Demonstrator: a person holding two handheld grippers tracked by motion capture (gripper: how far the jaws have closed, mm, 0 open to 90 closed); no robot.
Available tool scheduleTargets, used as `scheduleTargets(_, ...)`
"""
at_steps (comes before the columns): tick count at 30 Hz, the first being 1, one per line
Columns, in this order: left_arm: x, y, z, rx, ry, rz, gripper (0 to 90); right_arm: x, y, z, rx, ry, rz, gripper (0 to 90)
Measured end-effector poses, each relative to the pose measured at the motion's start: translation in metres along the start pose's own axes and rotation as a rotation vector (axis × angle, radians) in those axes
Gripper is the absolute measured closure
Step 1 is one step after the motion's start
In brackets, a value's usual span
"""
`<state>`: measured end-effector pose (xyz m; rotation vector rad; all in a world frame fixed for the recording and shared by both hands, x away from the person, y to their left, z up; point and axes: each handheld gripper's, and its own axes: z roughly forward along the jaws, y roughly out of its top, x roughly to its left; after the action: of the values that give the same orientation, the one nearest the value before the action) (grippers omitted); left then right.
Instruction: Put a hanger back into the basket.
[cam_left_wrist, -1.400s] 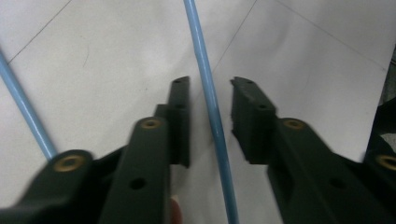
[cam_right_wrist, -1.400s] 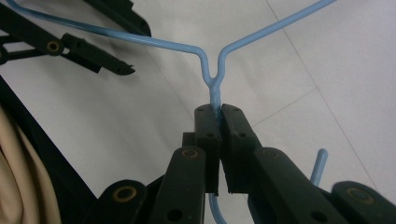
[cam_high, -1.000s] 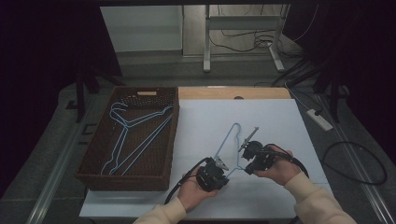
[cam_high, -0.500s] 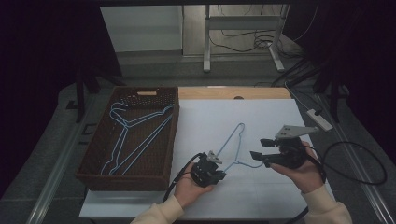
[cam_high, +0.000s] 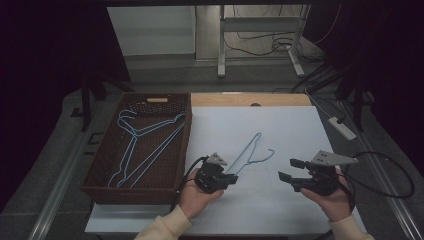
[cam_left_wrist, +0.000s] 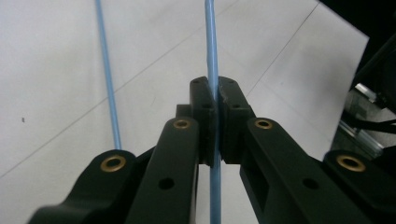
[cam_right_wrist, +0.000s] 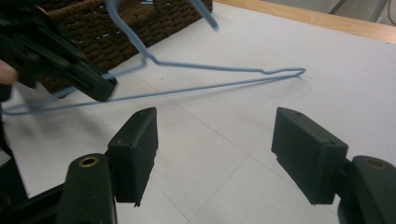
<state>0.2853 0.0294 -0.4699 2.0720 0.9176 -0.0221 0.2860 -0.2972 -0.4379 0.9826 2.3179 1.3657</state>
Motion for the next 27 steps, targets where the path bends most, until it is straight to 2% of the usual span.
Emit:
scheduleTargets(5, -0.003, 0.006, -0.014, -0.025, -0.015, 0.011, 86.7, -0.002, -0.010, 0.006, -0.002, -0.042, -0.012, 30.3)
scheduleTargets(14, -0.004, 0.022, -0.052, -0.070, -0.010, 0.044, 86.8, -0.004, -0.017, 0.009, -0.010, -0.053, -0.003, 30.4)
scheduleTargets(20, 0.002, 0.030, -0.078, -0.097, -0.014, 0.045, 86.8, -0.005, -0.022, 0.013, 0.006, -0.052, 0.000, 30.3)
scheduleTargets(26, 0.017, 0.037, -0.108, -0.129, -0.005, 0.033, 86.8, -0.004, -0.023, 0.015, 0.013, -0.055, -0.001, 30.2)
scheduleTargets(27, 0.017, 0.037, -0.108, -0.129, -0.005, 0.033, 86.8, -0.004, -0.024, 0.015, 0.014, -0.058, -0.003, 30.2)
